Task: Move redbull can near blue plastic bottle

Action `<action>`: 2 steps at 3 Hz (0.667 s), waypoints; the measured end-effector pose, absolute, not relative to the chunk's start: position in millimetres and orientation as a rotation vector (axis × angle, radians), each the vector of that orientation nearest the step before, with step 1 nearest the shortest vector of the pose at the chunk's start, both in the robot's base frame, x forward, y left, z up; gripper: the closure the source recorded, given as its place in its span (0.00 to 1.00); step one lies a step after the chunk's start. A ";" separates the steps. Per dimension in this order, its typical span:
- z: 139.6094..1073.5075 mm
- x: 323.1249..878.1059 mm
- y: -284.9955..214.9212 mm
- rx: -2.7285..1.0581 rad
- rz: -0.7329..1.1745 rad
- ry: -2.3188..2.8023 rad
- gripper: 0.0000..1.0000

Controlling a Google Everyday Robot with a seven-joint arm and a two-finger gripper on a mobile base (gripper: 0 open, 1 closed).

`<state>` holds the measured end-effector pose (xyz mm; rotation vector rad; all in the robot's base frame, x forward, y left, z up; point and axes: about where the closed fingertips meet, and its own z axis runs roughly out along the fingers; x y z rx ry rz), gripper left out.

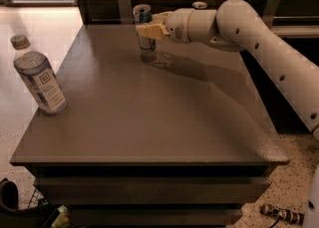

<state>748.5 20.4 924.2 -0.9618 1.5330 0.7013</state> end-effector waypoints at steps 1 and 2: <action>943.8 713.2 28.8 -0.992 0.715 1.529 1.00; 950.3 675.4 44.2 -1.000 0.734 1.525 1.00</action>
Offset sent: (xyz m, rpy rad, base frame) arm -0.1270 0.0463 0.0193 -0.0017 0.0370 0.0620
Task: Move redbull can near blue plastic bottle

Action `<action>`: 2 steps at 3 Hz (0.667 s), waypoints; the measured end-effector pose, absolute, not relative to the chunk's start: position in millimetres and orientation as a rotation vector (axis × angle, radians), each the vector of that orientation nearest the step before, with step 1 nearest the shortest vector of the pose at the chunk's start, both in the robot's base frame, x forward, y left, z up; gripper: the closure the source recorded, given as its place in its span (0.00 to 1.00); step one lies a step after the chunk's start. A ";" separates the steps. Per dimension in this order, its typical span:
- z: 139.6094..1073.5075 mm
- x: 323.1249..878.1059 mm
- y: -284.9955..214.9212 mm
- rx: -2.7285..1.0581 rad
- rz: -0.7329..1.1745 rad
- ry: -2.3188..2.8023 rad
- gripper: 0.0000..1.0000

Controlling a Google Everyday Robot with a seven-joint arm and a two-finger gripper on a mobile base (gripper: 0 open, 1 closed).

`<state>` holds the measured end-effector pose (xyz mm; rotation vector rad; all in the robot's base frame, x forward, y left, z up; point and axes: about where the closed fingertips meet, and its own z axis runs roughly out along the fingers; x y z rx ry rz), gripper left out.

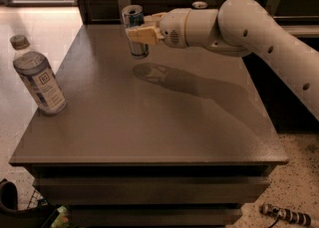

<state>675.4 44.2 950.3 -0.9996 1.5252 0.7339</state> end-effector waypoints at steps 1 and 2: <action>946.2 633.7 66.1 -0.993 0.764 1.521 1.00; 931.0 590.3 94.6 -0.974 0.823 1.509 1.00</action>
Offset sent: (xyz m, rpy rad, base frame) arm -0.1439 0.0864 -0.0395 0.1328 0.0632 0.0630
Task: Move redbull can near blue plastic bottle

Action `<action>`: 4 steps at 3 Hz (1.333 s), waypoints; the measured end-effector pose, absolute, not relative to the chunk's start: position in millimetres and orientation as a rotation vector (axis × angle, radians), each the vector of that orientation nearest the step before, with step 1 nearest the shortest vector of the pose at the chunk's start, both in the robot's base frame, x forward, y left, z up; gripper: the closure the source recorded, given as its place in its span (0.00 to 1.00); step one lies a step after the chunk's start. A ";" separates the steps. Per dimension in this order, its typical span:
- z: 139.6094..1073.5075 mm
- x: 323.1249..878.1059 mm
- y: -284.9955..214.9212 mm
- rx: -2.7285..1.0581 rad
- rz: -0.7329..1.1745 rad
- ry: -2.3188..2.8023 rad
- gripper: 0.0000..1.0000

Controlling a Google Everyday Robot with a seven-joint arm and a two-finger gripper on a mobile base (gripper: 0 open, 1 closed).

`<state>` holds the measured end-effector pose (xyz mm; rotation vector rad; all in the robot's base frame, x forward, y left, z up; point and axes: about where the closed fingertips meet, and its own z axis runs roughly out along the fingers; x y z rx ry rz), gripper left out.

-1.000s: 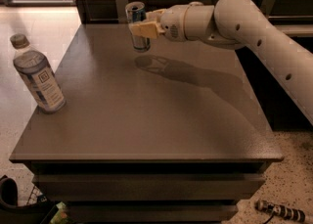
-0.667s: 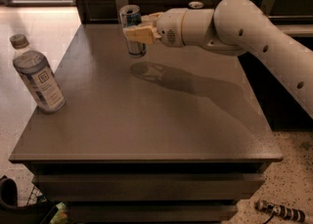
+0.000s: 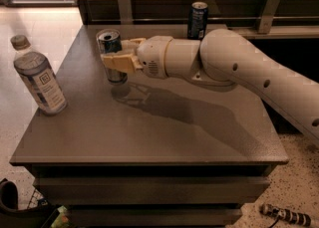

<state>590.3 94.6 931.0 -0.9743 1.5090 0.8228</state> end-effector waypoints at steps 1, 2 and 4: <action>919.7 556.1 121.9 -0.960 0.880 1.479 1.00; 916.3 530.2 148.8 -0.979 0.922 1.453 1.00; 894.6 504.0 182.5 -1.103 0.979 1.513 1.00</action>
Offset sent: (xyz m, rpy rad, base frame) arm -0.0898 0.0842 -0.0191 0.0876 0.0115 0.1166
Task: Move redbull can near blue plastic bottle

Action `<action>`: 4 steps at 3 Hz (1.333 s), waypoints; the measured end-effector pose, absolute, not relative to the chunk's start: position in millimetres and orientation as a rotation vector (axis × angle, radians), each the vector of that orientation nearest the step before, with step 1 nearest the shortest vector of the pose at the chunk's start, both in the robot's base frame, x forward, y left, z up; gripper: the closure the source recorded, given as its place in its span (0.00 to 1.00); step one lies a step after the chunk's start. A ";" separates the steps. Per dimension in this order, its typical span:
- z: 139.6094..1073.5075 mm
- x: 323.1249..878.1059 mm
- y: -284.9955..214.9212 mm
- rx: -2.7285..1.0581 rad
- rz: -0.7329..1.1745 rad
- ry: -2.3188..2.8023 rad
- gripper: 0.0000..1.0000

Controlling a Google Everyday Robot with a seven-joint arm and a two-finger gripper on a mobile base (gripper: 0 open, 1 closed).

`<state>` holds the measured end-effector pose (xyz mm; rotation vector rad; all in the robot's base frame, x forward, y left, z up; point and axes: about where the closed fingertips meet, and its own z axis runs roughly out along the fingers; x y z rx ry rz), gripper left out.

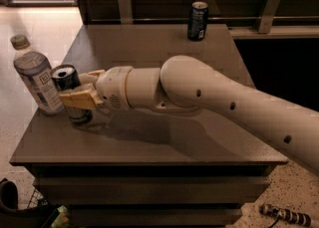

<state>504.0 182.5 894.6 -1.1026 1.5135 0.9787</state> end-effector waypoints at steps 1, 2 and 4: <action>881.0 500.0 185.2 -1.118 0.996 1.529 1.00; 880.5 498.7 186.8 -1.122 0.998 1.528 0.77; 881.2 496.6 189.8 -1.128 1.000 1.524 0.30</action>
Offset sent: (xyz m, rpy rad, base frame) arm -0.0038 0.0026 -0.0131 -0.0103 0.0179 0.0156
